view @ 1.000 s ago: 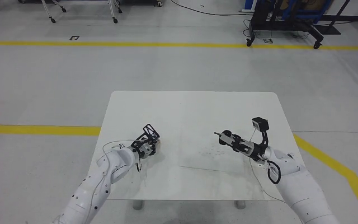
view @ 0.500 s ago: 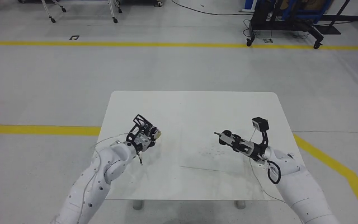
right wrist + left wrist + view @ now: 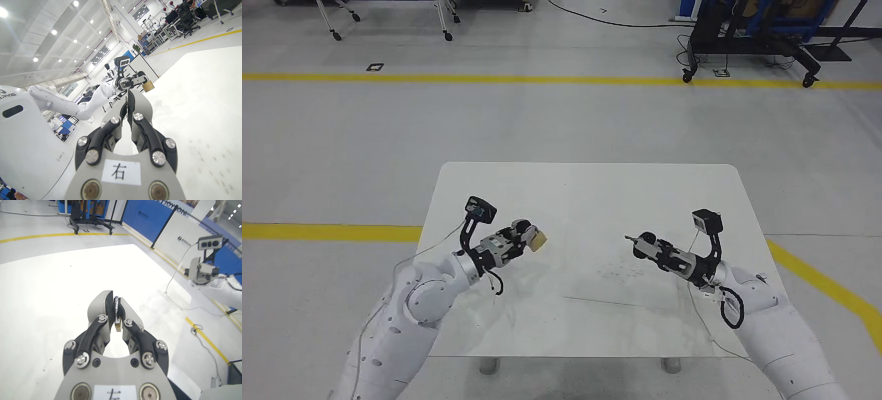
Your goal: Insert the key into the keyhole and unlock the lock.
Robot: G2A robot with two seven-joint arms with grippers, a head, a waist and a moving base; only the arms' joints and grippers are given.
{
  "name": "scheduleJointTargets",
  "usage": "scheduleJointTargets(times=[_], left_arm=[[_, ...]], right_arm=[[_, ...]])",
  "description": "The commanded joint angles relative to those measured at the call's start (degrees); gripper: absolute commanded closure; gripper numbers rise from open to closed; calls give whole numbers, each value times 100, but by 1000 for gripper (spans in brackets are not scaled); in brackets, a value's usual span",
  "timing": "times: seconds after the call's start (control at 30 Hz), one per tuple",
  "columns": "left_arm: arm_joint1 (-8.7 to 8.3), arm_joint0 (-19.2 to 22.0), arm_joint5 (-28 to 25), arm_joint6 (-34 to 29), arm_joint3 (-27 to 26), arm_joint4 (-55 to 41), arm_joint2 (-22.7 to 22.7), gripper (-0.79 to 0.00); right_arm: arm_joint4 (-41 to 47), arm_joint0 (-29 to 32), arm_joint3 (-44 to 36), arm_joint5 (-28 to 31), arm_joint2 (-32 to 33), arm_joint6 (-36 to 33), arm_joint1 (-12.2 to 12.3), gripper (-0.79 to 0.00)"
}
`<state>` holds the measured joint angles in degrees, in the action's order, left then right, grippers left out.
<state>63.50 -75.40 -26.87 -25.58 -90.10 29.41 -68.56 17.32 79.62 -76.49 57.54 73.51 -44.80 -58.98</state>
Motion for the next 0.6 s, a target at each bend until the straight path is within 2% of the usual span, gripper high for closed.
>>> scheduleJointTargets(times=[0.0,0.17,0.3,0.33,0.57], left_arm=[[46,154,84,-209,237,-1069,136,0],[188,695,-8,-717,1119,-2532,504,0],[311,1145,164,-811,1719,-2962,785,0],[331,1248,184,-759,1805,-2864,835,0],[331,1248,184,-759,1805,-2864,835,0]], right_arm=[[-38,11,-9,0,-13,128,-8,0],[-175,-72,62,30,-47,412,-35,0],[-505,-193,144,-166,-14,803,-66,0],[-505,-193,144,-166,-14,803,-66,0],[-505,-193,144,-166,-14,803,-66,0]])
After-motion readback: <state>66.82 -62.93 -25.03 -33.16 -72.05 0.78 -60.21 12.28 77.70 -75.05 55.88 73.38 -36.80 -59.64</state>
